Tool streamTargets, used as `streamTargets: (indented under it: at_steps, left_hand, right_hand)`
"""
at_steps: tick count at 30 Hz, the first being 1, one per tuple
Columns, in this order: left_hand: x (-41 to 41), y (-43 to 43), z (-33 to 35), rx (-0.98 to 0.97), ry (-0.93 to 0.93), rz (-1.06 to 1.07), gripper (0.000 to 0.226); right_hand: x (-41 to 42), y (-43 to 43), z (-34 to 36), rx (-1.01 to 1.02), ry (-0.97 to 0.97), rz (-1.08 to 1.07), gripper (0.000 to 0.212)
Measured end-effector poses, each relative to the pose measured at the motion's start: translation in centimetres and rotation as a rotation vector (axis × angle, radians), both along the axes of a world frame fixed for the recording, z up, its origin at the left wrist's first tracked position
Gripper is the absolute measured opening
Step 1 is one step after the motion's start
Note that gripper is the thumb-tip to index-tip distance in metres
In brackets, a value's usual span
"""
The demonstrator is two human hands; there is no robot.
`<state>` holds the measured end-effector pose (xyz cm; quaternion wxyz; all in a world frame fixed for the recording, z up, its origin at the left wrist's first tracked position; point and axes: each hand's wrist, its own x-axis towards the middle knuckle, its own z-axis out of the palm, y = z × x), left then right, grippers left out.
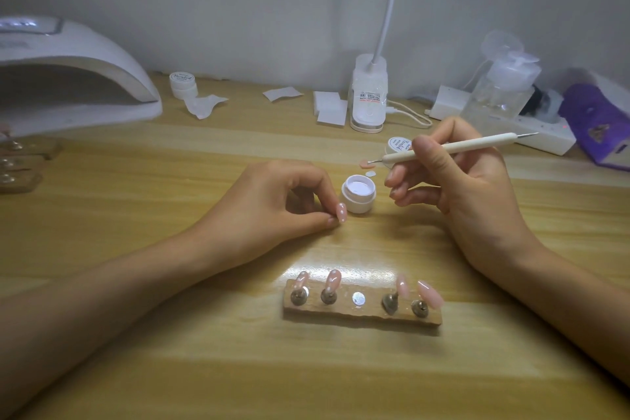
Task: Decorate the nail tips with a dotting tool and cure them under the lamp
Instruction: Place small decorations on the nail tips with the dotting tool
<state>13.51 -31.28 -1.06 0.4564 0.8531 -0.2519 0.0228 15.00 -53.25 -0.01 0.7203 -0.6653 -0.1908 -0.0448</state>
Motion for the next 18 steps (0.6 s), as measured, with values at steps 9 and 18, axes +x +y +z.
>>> streamTargets:
  at_steps: [9, 18]
  left_hand:
    - [0.1, 0.0, 0.0, -0.004, 0.001, -0.001, 0.015]
    - [0.1, 0.0, 0.0, 0.0, -0.009, -0.001, 0.016]
  right_hand:
    - [-0.3, -0.1, 0.1, 0.034, 0.055, 0.024, 0.019]
    - [-1.5, 0.6, 0.0, 0.022, 0.084, 0.089, 0.015]
